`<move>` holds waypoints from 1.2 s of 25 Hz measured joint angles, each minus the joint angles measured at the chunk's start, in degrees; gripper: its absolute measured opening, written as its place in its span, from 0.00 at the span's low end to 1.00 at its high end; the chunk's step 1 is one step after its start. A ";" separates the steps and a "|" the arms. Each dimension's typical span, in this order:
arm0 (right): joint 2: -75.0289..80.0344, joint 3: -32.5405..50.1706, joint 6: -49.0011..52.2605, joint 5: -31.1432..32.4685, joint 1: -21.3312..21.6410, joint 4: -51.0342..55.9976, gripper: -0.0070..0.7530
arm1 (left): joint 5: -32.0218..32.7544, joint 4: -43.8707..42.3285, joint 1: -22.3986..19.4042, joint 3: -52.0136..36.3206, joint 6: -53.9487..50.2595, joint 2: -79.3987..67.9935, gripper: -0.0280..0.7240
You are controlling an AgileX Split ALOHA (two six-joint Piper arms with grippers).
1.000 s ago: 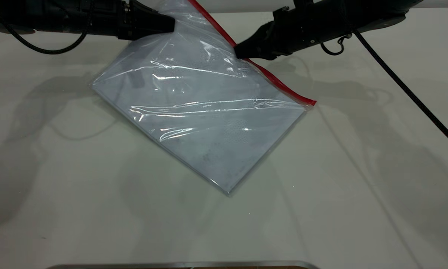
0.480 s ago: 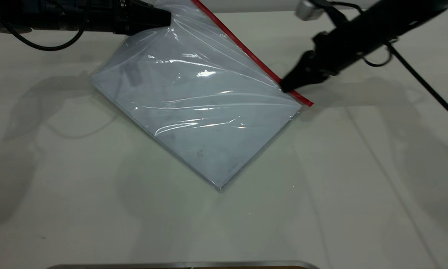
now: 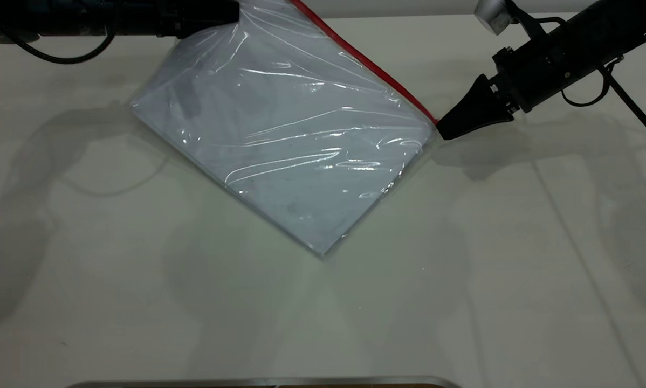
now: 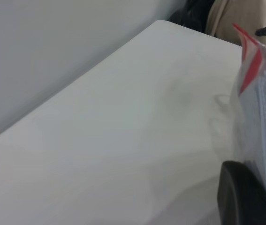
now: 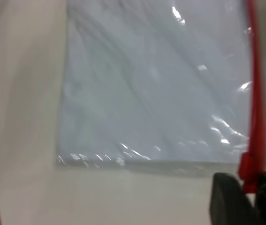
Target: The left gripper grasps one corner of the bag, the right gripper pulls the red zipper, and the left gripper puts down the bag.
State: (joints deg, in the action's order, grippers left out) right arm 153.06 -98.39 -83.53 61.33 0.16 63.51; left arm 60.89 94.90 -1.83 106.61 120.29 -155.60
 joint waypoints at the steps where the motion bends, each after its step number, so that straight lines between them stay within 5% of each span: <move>1: 0.00 0.00 0.21 0.48 0.14 1.72 0.35 | -0.06 -0.49 -0.10 0.00 -1.27 0.07 0.11; 4: -0.26 0.00 0.57 3.64 1.31 9.69 0.54 | -0.24 -5.34 -0.26 0.06 -7.47 0.22 0.11; 9: -2.19 0.00 1.43 4.42 2.41 18.53 0.67 | -2.44 -15.23 2.16 0.06 -21.48 0.24 0.15; 15: -6.13 0.27 8.11 4.73 2.19 17.24 0.66 | -9.30 -20.49 6.05 0.06 -35.86 0.24 0.40; 21: -15.69 0.47 19.13 5.31 2.01 8.18 0.60 | -3.27 -20.70 2.33 0.06 -48.19 2.17 0.68; 25: -24.76 0.47 24.48 5.94 1.88 3.45 0.57 | 4.17 -21.37 -2.11 0.06 -53.71 6.66 0.69; 30: -35.63 0.51 31.97 6.96 0.16 -1.19 0.56 | 5.50 -26.84 -3.80 0.13 -61.41 16.01 0.67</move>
State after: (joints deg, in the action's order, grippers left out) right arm 117.44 -97.88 -51.56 68.29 0.32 62.32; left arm 66.39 68.06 -5.63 106.74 58.89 -139.59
